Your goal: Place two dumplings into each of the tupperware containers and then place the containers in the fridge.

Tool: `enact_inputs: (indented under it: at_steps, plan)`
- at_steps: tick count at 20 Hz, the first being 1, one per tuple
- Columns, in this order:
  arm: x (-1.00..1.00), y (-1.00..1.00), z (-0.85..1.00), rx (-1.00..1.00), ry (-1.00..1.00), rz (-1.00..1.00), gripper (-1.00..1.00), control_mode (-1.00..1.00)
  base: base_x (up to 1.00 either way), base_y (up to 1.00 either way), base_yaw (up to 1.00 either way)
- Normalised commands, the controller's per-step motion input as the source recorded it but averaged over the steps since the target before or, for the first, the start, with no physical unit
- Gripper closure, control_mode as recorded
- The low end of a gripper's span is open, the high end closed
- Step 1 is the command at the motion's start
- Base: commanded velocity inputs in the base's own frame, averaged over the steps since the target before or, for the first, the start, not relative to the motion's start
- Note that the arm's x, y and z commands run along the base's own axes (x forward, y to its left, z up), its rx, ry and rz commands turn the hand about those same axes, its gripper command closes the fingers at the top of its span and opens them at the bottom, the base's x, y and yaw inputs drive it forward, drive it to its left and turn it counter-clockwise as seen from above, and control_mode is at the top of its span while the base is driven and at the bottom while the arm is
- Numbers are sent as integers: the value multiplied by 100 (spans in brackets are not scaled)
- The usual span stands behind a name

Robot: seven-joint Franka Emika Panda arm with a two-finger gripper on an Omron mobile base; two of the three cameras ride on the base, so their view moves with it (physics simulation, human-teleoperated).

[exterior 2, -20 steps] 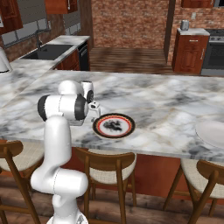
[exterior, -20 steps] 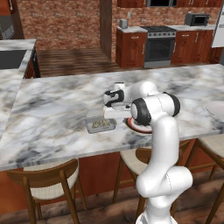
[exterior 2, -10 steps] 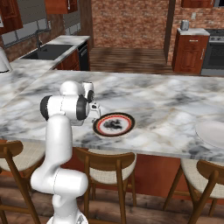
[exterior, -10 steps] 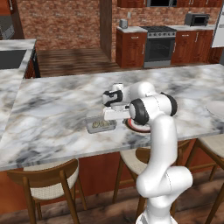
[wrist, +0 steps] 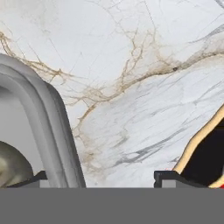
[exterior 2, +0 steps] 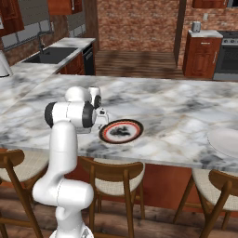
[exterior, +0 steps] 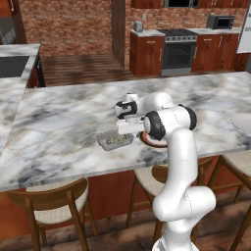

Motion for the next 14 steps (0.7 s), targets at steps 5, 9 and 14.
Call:
enact_inputs:
  at_steps: [5,9,14]
  plan:
    - [0,1,-1,0,0,4,100,-100,0,0,0]
    - [0,1,0,0,1,2,100,-100,0,0,0]
    - [-25,0,34,0,5,-2,100,-100,0,0,0]
